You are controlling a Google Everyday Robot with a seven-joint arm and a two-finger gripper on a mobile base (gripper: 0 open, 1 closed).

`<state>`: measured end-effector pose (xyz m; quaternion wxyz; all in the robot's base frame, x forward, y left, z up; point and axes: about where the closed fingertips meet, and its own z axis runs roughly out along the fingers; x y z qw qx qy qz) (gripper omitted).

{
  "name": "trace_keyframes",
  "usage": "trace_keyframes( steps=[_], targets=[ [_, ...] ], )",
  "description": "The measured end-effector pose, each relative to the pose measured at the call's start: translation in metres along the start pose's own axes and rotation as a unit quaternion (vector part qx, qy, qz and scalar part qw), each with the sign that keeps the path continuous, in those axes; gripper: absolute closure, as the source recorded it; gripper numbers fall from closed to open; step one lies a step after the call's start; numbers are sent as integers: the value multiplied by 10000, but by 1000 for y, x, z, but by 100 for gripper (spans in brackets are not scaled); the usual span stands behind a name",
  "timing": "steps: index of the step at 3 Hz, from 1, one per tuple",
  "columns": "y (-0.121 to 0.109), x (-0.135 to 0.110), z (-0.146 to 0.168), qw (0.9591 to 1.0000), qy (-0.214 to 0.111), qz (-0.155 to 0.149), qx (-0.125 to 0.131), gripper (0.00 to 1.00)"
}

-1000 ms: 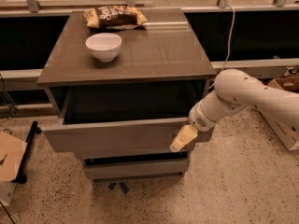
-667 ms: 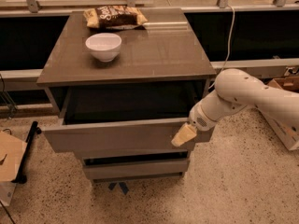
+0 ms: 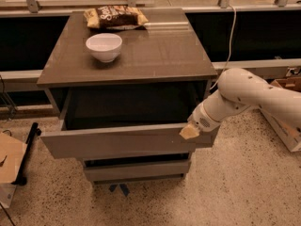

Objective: Open top drawer

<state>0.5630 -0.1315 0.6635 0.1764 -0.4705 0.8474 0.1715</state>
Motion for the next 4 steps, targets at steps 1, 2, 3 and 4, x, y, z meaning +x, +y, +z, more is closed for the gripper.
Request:
trace_keyframes(
  steps=[1, 2, 3, 4],
  targets=[
    [0, -1, -2, 10000, 0, 0, 0, 100],
    [0, -1, -2, 10000, 0, 0, 0, 9],
    [1, -1, -1, 10000, 6, -4, -13, 0],
    [1, -1, -1, 10000, 6, -4, -13, 0]
  ],
)
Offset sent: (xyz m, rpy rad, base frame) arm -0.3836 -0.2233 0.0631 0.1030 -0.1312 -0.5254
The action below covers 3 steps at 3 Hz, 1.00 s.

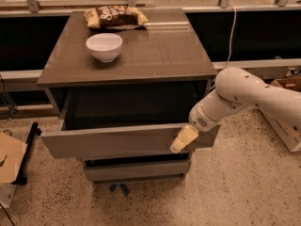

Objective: Open top drawer

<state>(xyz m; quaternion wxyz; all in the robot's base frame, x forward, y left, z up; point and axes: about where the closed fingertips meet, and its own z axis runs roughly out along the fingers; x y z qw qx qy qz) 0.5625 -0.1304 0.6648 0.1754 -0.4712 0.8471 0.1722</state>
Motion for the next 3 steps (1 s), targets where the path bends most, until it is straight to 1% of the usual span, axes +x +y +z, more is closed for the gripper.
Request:
trace_keyframes(
  steps=[1, 2, 3],
  targets=[
    [-2, 1, 3, 9993, 46, -203, -302, 0],
    [-9, 9, 0, 9883, 92, -978, -1165, 0],
    [4, 25, -12, 9734, 286, -1417, -1780, 0]
  ],
)
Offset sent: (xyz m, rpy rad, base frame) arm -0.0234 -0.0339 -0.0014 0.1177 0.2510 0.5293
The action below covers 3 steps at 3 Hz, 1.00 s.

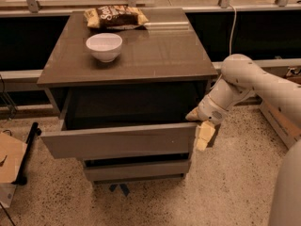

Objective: Open top drawer

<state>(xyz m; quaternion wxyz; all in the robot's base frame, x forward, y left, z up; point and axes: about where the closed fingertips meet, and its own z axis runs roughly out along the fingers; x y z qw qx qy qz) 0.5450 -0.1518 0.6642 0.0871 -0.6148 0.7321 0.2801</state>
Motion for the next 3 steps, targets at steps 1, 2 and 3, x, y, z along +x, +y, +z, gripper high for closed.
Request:
trace_keyframes(
  steps=[1, 2, 3],
  targets=[
    [29, 10, -9, 9997, 104, -77, -217, 18],
    [60, 18, -13, 9996, 136, 64, -232, 42],
    [77, 23, -12, 9995, 109, 193, -214, 65]
  ],
)
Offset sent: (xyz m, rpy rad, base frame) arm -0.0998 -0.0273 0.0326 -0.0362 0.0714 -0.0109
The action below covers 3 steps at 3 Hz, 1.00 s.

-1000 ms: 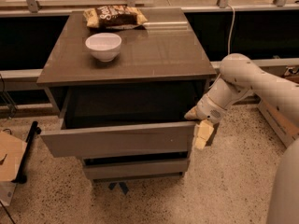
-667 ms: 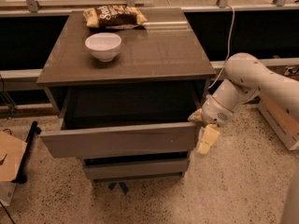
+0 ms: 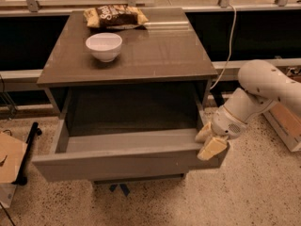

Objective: Open top drawer

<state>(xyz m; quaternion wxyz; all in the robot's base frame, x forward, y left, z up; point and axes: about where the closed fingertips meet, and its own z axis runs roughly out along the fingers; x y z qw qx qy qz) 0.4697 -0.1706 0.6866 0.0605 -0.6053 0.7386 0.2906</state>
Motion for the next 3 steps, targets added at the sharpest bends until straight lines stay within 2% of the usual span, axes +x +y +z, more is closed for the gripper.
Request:
trace_keyframes(
  steps=[1, 2, 3],
  targets=[
    [18, 5, 5, 9998, -74, 198, 34, 88],
    [52, 15, 18, 9980, -201, 585, 103, 98],
    [50, 13, 19, 9982, -191, 553, 87, 76]
  ],
)
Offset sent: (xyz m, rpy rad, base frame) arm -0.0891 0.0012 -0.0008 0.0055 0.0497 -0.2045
